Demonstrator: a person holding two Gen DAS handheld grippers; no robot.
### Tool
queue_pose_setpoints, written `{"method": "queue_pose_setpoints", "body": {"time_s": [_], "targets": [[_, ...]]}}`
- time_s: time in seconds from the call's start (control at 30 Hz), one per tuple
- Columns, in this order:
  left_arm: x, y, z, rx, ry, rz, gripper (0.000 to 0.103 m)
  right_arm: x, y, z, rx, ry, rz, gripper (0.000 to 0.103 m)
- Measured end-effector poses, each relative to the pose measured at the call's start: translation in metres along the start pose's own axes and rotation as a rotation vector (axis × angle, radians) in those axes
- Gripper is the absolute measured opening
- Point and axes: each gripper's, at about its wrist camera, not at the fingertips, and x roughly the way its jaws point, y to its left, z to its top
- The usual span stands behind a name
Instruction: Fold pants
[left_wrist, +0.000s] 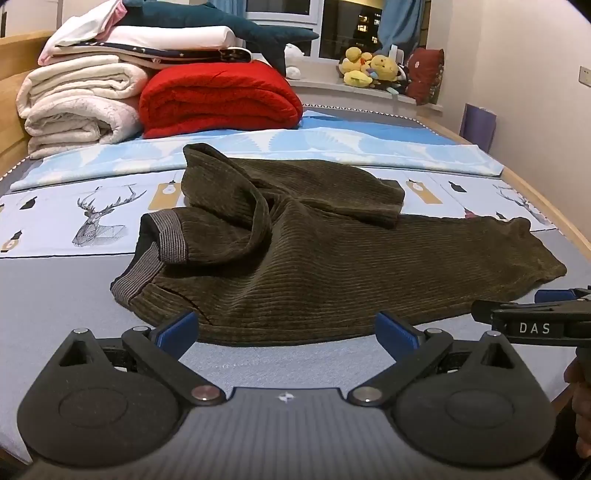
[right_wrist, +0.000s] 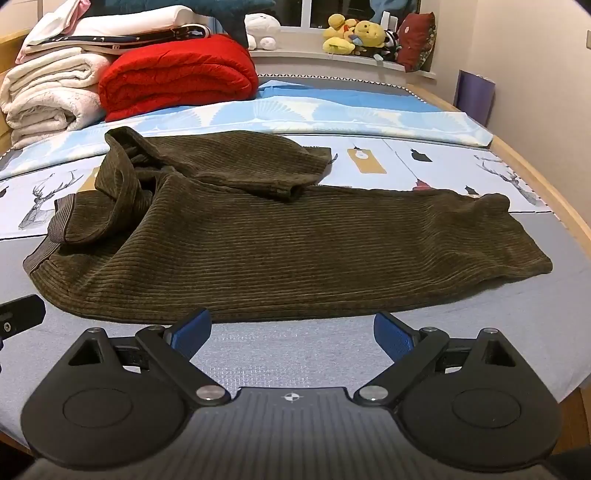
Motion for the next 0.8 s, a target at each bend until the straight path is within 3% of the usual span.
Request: {"method": "queue_pose_setpoints", "body": {"time_s": [0.8], "targets": [[0.002, -0.006, 0.005, 0.006, -0.005, 0.005, 0.102, 0.001, 0.001, -0.001, 0.001, -0.003, 0.002, 0.095]]}}
